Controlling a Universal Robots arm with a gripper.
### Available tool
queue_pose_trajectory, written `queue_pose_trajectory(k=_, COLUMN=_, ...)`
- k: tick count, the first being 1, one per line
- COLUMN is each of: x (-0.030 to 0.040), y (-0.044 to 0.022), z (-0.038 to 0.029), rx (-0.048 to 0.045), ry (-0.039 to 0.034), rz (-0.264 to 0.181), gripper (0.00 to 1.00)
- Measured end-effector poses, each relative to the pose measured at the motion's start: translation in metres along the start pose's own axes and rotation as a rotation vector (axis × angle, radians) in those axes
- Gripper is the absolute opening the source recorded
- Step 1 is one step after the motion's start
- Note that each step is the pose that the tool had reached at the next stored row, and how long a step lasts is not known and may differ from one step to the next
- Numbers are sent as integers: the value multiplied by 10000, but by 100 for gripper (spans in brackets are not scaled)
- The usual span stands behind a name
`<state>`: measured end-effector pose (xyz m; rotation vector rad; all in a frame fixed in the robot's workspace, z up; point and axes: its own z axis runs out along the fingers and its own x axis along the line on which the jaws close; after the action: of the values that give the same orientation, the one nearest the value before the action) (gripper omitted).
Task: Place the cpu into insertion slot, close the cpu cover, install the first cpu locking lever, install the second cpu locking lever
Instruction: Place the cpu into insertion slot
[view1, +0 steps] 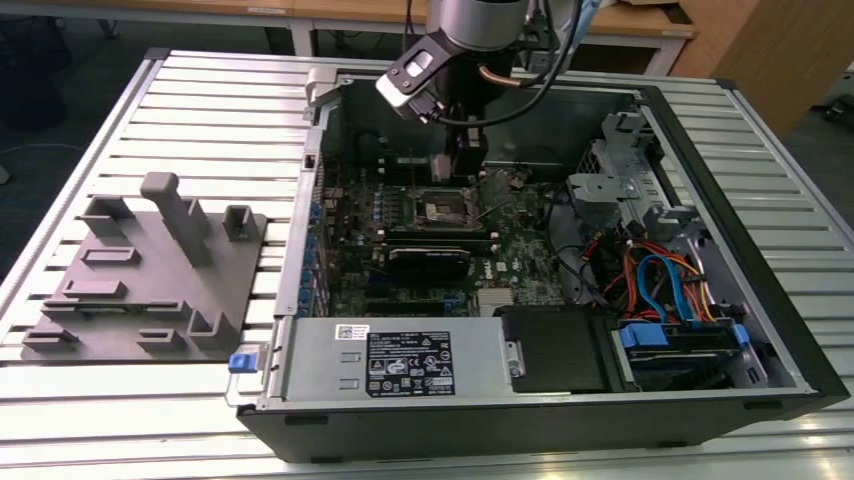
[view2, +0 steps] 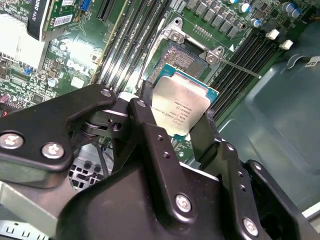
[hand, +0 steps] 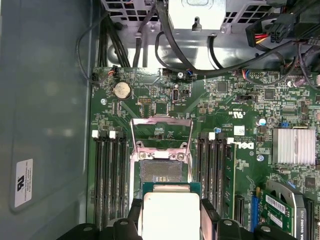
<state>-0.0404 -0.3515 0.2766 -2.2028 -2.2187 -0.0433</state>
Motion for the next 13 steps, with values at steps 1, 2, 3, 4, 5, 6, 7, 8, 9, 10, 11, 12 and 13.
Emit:
queue_pose_trajectory(k=1, x=0, y=0, z=4, rx=0, ry=-1, rz=0, gripper=54)
queue_pose_trajectory(k=2, x=0, y=0, z=8, rx=0, ry=-1, rz=0, gripper=54)
queue_pose_trajectory(k=3, x=0, y=0, z=11, rx=0, ry=0, rz=0, gripper=54)
queue_pose_trajectory(k=4, x=-1, y=0, z=15, rx=0, ry=-1, rz=0, gripper=54)
queue_pose_trajectory(k=5, x=-1, y=0, z=16, rx=0, ry=-1, rz=0, gripper=54)
queue_pose_trajectory(k=6, x=-1, y=0, z=41, rx=0, ry=-1, rz=0, gripper=54)
queue_pose_trajectory(k=7, x=-2, y=0, z=44, rx=1, ry=-1, rz=-1, gripper=54)
queue_pose_trajectory(k=8, x=-2, y=0, z=46, rx=1, ry=-1, rz=0, gripper=54)
queue_pose_trajectory(k=9, x=-2, y=-1, z=47, rx=1, ry=-3, rz=-1, gripper=54)
queue_pose_trajectory(k=10, x=-2, y=0, z=48, rx=0, ry=-8, rz=-1, gripper=54)
queue_pose_trajectory(k=11, x=-2, y=0, z=48, rx=0, ry=-13, rz=0, gripper=54)
queue_pose_trajectory(k=12, x=-2, y=0, z=48, rx=0, ry=-14, rz=0, gripper=54)
queue_pose_trajectory(k=13, x=-2, y=0, z=48, rx=0, ry=-14, rz=0, gripper=54)
